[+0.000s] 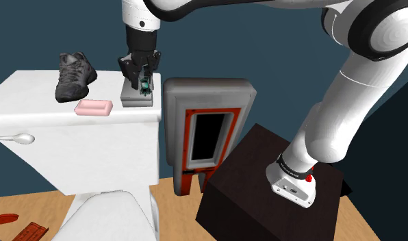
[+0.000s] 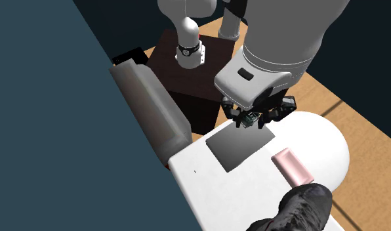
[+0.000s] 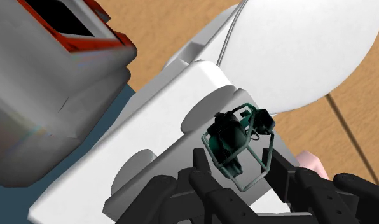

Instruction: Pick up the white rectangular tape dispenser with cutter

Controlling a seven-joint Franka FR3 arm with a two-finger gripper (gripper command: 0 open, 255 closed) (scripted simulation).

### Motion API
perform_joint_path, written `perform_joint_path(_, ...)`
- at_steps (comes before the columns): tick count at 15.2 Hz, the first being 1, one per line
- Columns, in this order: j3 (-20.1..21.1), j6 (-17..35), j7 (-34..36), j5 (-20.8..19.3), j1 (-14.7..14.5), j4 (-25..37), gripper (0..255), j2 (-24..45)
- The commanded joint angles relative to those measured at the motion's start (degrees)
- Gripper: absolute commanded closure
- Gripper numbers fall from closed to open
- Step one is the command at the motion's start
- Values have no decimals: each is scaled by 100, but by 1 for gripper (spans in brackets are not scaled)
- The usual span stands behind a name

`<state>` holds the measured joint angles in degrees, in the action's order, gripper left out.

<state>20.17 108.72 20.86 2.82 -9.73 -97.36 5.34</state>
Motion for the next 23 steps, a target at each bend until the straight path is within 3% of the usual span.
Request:
perform_joint_path(1, -1, 2, -1, 0, 1, -5, 255, 1)
perform_joint_path(6, 0, 6, 3, -7, -2, 11, 255, 21)
perform_joint_path(23, 20, -1210, 117, -85, -43, 1387, 255, 186)
